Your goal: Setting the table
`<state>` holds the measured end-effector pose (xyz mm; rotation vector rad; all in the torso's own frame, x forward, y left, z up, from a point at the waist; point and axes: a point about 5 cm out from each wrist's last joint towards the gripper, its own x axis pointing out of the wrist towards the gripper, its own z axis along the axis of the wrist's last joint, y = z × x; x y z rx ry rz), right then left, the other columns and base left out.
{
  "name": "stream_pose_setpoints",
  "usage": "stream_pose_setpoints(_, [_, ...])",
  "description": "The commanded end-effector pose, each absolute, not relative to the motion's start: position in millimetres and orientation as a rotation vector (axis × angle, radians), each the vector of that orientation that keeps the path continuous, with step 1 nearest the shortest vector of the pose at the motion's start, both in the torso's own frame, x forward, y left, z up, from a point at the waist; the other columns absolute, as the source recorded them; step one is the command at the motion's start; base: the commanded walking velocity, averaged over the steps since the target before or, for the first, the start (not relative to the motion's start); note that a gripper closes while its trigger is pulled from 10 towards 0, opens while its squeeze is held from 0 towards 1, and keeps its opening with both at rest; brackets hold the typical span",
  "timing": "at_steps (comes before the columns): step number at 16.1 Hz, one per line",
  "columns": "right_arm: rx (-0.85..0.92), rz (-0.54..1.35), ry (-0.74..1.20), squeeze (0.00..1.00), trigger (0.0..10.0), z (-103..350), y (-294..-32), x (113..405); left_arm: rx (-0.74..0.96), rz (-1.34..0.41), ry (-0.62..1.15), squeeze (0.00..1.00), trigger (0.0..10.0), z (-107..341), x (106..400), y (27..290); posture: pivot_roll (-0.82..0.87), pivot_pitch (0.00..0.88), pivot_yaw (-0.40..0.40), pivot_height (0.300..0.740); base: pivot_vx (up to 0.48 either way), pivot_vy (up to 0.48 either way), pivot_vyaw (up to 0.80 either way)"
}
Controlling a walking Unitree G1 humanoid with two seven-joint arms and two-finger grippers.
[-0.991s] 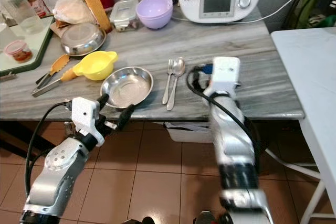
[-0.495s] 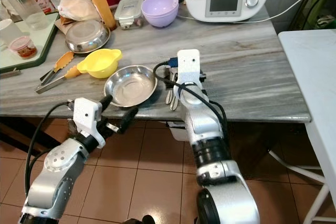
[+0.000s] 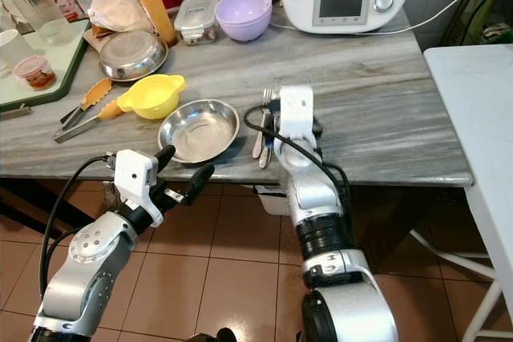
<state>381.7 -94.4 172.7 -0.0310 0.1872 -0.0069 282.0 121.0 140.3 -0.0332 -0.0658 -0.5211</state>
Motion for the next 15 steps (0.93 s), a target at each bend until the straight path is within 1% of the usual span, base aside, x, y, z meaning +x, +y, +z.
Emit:
stream_pose_setpoints(1, [-0.009,0.023,0.201,0.00,10.0,174,-86,382,-0.024,-0.528,-0.058,0.00,10.0,140,279,123,-0.30,0.176,0.180,0.740,0.000,0.000,0.00])
stream_pose_setpoints(3, [-0.001,0.035,0.217,0.00,10.0,173,-84,385,-0.024,-0.537,-0.054,0.00,10.0,139,279,120,-0.30,0.182,0.185,0.740,0.000,0.000,0.00])
stream_pose_setpoints(4, [0.000,0.036,0.218,0.00,7.8,172,-85,386,-0.026,-0.540,-0.054,0.00,10.0,140,279,120,-0.30,0.181,0.185,0.740,0.000,0.000,0.00])
stream_pose_setpoints(5, [0.008,0.039,0.224,0.00,4.7,171,-85,386,-0.027,-0.540,-0.054,0.00,10.0,140,278,120,-0.30,0.181,0.185,0.740,0.000,0.000,0.00])
stream_pose_setpoints(6, [0.009,0.039,0.228,0.00,4.5,170,-85,387,-0.027,-0.539,-0.054,0.00,10.0,140,278,120,-0.30,0.181,0.185,0.740,0.000,0.000,0.00])
stream_pose_setpoints(8, [0.005,0.065,0.238,0.00,2.9,168,-85,388,-0.028,-0.536,-0.051,0.00,10.0,139,278,120,-0.30,0.182,0.185,0.740,0.000,0.000,0.00])
stream_pose_setpoints(9, [0.007,0.066,0.246,0.00,1.9,167,-85,389,-0.029,-0.537,-0.050,0.00,10.0,139,278,119,-0.30,0.182,0.182,0.740,0.000,0.000,0.00])
stream_pose_setpoints(11, [0.008,0.069,0.257,0.00,0.8,164,-86,390,-0.029,-0.536,-0.047,0.00,10.0,139,278,119,-0.29,0.182,0.180,0.740,0.000,0.000,0.00])
stream_pose_setpoints(14, [0.009,0.078,0.285,0.00,1.0,158,-89,390,-0.030,-0.533,-0.045,0.00,10.0,139,278,119,-0.29,0.182,0.181,0.740,0.000,0.000,0.00])
stream_pose_setpoints(15, [0.006,0.082,0.285,0.00,1.6,158,-89,390,-0.030,-0.534,-0.045,0.00,10.0,138,278,119,-0.29,0.182,0.182,0.740,0.000,0.000,0.00])
